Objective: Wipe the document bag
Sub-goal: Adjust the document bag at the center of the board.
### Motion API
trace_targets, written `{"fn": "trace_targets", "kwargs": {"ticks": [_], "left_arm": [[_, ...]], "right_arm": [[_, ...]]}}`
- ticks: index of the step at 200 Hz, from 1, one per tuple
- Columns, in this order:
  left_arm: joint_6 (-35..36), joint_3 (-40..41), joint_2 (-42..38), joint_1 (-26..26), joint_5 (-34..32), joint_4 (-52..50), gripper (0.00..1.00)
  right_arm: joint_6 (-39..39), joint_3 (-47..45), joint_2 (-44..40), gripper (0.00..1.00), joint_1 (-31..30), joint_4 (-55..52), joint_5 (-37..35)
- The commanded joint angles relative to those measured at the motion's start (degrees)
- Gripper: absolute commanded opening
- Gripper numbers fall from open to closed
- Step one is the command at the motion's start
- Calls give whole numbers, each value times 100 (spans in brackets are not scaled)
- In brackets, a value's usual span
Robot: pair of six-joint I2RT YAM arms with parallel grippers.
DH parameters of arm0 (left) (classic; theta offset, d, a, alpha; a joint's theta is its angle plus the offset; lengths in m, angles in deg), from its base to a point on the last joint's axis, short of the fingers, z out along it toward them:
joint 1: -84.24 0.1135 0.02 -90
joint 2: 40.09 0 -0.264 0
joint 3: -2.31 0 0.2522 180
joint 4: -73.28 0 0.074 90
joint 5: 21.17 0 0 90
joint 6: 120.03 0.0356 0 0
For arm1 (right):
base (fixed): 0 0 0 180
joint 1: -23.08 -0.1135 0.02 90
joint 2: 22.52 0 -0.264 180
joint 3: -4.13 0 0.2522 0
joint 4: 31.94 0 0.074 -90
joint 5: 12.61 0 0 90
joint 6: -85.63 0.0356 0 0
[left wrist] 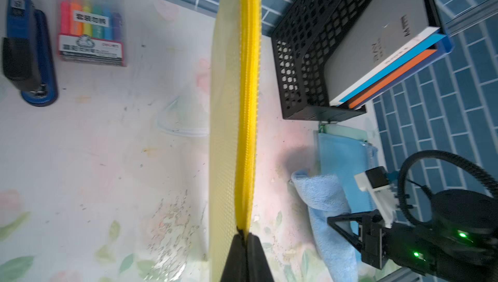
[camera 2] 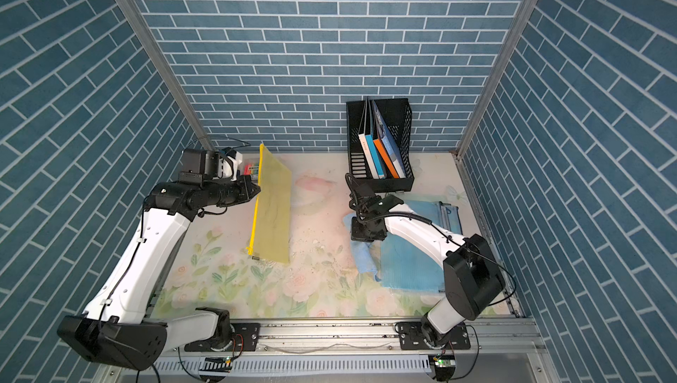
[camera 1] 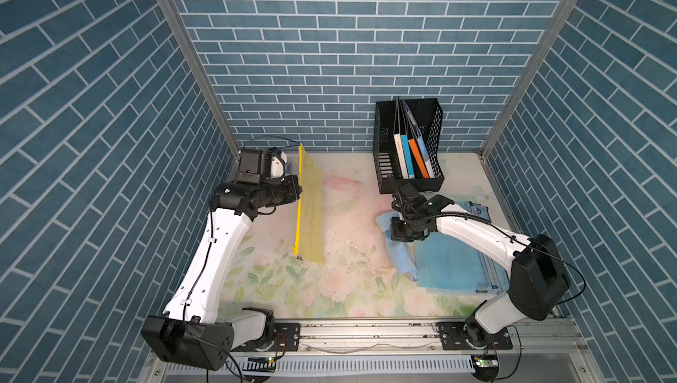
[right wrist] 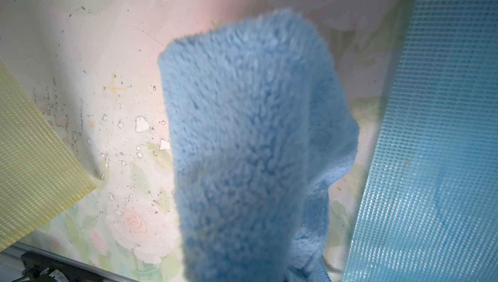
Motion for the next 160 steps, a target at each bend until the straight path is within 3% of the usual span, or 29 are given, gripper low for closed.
{"fn": "trace_targets", "kwargs": {"ticks": [1,46,77,103,114,160], "left_arm": [[497,-468,7,-19,-1235,-747,0],[880,-740,125,-22,-1862,-912,0],[971,-818,259,-101,-1865,-1013,0],[686,-536,486,-701,-1578,-944,0],[454,-223,526,-1079,-1599,-621,0],[-884,1743,534,-1986,-403,1898,0]], "right_arm": [[18,-73,4,0,-20,22,94],[-31,-19,-3,0,-23,-142,120],[-91,59,50,0,-32,-311,133],[-147,136,38,0,-20,-461,-28],[-150,176,-2,0,-15,-495,-90],[-176,517,-338,0,-7,-842,-743]]}}
